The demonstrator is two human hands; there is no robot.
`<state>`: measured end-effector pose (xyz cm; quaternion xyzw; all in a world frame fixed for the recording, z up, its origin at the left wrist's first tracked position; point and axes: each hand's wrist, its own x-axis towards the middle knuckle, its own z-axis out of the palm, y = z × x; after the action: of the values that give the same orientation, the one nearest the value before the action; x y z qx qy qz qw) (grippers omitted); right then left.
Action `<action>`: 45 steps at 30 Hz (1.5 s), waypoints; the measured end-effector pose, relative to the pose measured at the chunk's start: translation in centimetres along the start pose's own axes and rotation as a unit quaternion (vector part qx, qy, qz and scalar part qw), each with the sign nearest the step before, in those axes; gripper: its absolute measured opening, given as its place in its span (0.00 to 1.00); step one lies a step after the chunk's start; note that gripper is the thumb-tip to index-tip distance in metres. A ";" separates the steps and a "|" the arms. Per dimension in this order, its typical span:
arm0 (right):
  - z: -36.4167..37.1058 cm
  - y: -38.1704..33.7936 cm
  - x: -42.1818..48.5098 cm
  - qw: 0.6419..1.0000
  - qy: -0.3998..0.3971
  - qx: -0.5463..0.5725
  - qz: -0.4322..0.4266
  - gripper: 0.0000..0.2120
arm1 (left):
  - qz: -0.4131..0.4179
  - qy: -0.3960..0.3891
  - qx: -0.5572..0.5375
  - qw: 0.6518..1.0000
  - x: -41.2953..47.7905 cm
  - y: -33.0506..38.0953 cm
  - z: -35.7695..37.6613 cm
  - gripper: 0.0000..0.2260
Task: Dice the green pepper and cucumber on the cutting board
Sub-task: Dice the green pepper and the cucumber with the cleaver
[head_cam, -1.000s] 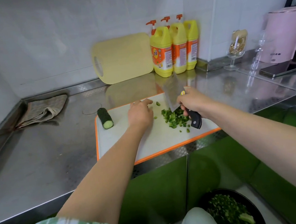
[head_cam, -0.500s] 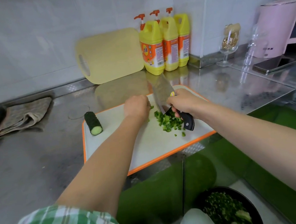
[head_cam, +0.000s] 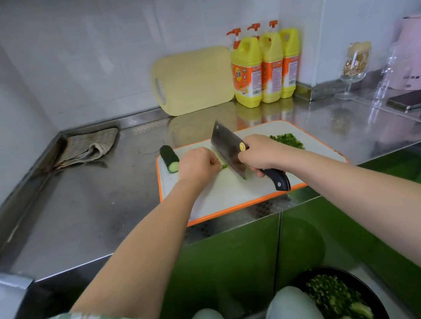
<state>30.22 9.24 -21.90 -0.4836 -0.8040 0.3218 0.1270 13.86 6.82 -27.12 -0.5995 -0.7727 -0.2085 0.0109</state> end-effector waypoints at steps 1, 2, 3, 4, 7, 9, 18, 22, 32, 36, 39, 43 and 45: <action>0.2 -0.3 -0.2 1.000 0.000 -0.021 0.000 0.05 | -0.002 0.007 0.001 1.000 -0.2 -0.1 0.1 0.05; 0.3 -0.6 -0.4 0.999 -0.001 -0.038 0.000 0.05 | -0.004 0.012 0.003 1.000 -0.3 -0.1 0.2 0.06; 0.4 -0.7 -0.6 0.999 -0.005 -0.051 0.000 0.05 | -0.008 0.016 0.006 1.000 -0.4 0.0 0.2 0.06; 0.5 -0.9 -0.7 0.998 -0.008 -0.061 -0.001 0.06 | -0.011 0.017 0.008 1.000 -0.5 0.0 0.2 0.06; 0.8 -0.9 -0.6 0.996 -0.023 -0.092 0.003 0.05 | -0.012 0.017 0.012 1.000 -0.5 0.0 0.3 0.07; 0.8 -1.1 -0.4 0.994 -0.031 -0.107 0.012 0.04 | -0.015 0.011 0.002 1.000 -0.5 -0.1 0.3 0.06; 1.6 -1.2 1.0 0.990 0.015 -0.139 0.014 0.06 | 0.004 0.012 -0.025 1.000 -0.9 -0.1 -0.2 0.06; 0.6 -0.4 1.1 0.992 0.025 -0.119 0.016 0.08 | -0.009 0.017 -0.036 0.999 -1.1 0.1 -0.3 0.05; 0.9 -1.3 -0.4 0.994 -0.007 -0.105 -0.009 0.04 | -0.018 0.014 -0.063 0.998 -1.5 0.4 -0.2 0.04; 1.0 -2.0 -0.7 0.989 -0.020 -0.146 0.007 0.04 | -0.020 0.003 -0.065 0.998 -1.4 0.5 -0.3 0.04; 1.7 -2.5 -0.4 0.987 -0.026 -0.160 0.019 0.06 | -0.022 0.011 -0.064 0.998 -1.6 0.5 -0.2 0.08; 2.4 -1.7 0.3 0.994 0.002 -0.108 0.026 0.05 | 0.007 0.028 -0.066 0.997 -2.0 0.2 0.3 0.07; 2.4 -1.0 0.7 0.997 0.021 -0.076 0.027 0.07 | 0.017 0.035 -0.066 0.997 -2.2 0.0 0.3 0.06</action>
<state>27.93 8.56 -23.19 -0.5202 -0.8098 0.2528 0.0982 14.57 4.93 -28.01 -0.6043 -0.7463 -0.2791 0.0018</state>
